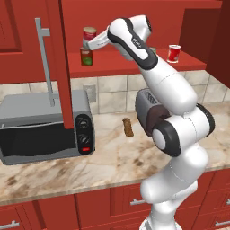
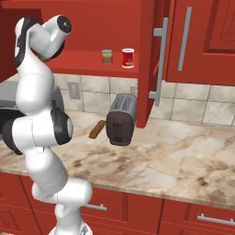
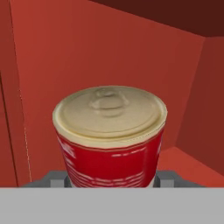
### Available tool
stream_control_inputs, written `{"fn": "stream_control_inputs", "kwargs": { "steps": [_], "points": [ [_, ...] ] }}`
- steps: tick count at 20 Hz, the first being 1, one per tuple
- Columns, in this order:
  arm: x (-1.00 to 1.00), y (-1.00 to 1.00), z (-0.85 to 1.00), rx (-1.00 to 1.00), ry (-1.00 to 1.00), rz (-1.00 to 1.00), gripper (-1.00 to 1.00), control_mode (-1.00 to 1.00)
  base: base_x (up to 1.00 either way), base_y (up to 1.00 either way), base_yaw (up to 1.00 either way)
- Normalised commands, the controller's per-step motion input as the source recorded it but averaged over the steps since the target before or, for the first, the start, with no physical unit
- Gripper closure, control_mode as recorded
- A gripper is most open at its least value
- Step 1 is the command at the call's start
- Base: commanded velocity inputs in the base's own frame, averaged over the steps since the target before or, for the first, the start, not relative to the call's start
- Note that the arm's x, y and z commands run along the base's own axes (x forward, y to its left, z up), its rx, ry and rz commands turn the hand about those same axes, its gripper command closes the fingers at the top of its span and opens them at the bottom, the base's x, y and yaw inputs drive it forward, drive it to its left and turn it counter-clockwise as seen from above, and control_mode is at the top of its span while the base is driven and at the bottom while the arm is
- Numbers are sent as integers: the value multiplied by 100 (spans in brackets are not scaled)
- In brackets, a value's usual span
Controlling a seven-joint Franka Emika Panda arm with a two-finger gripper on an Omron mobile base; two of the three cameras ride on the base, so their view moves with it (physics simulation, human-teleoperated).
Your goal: Stack two cans on top of the other two cans in the cabinet.
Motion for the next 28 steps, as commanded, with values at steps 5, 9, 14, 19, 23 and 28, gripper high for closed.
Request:
{"fn": "stream_control_inputs", "kwargs": {
  "steps": [5, 9, 14, 19, 23, 28],
  "points": [
    [10, 1, -2, -2, -2, 0, 100, -100, 0, 0, 0],
    [14, 0, 0, 0, -1, 0, 100, -100, 0, 0, 0],
    [10, 2, -5, 0, 0, 0, 100, -100, 0, 0, 0],
    [7, 2, -4, 0, 0, 0, 100, -100, 0, 0, 0],
    [0, 6, -4, 0, 0, 0, 100, -100, 0, 0, 0],
    [10, 6, -1, 0, 0, -1, 100, -100, 0, 0, 0]
  ]
}}
